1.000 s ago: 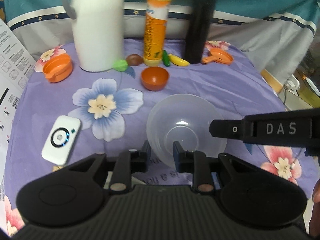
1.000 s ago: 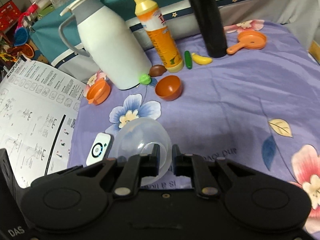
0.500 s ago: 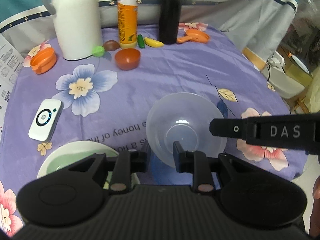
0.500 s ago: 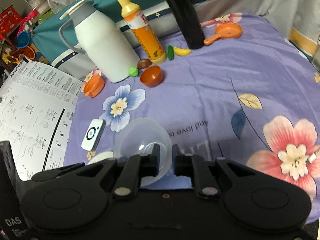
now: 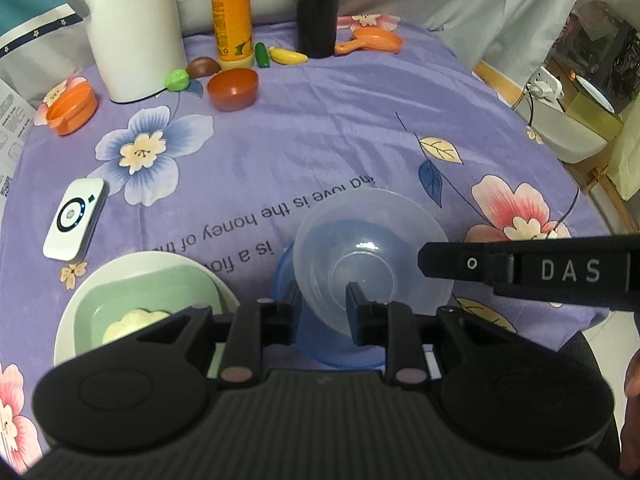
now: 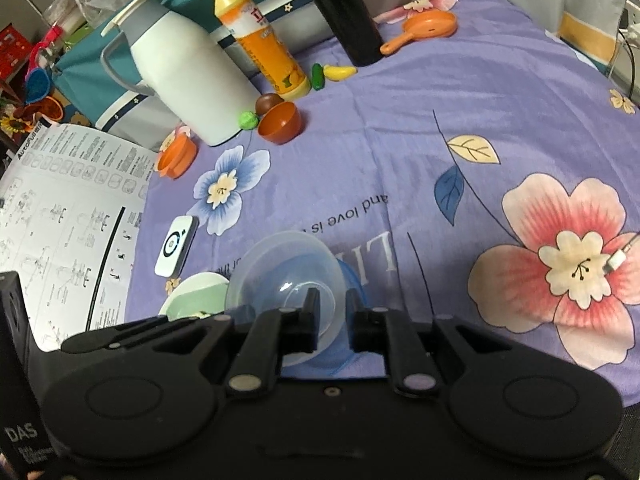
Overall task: Organize plates and bowls
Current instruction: 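Carry the clear bowl with both grippers and lower it into the blue bowl, then open both grippers and move them toward the orange bowl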
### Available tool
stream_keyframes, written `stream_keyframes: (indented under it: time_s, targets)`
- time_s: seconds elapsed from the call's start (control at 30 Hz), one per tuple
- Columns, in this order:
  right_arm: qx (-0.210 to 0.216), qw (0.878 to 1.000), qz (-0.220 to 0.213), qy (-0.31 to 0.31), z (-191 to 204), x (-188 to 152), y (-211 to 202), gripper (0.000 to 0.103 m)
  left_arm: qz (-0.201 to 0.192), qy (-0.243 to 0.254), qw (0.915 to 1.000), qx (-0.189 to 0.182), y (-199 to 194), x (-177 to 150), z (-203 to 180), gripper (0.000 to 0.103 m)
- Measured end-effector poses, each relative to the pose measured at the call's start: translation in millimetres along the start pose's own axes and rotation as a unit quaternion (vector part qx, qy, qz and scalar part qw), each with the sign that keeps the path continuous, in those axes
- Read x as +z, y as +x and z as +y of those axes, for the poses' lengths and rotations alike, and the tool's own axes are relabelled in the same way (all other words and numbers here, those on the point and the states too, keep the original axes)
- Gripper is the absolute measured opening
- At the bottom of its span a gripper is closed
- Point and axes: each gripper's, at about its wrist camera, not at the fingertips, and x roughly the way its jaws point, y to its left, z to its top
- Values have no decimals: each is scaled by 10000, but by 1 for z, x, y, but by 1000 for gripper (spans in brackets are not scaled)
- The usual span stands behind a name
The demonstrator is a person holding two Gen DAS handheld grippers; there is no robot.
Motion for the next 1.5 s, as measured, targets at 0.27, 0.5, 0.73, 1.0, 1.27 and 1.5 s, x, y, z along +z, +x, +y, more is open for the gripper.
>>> stream_keyframes:
  time_s: [0.27, 0.5, 0.73, 1.0, 1.27, 1.5]
  targets:
    - [3, 9999, 112, 70, -3, -4, 5, 15, 87, 11, 10000, -13, 6, -1, 0, 22]
    - [-42, 9998, 163, 140, -5, -6, 9, 18, 66, 24, 10000, -37, 9, -1, -1, 39]
    - [-137, 9996, -226, 135, -3, -3, -1, 88, -546, 31, 9984, 121, -18, 0, 4, 92]
    - [-359, 9976, -584, 73, -5, 3, -16, 103, -796, -244, 9964, 146, -35, -6, 25, 103]
    - [-485, 9971, -593, -29, -3, 0, -16, 103, -836, -358, 9956, 216, -34, -9, 35, 103]
    - [-548, 9966, -596, -163, 0, 0, -16, 103, -831, -429, 9954, 212, -32, -8, 39, 103]
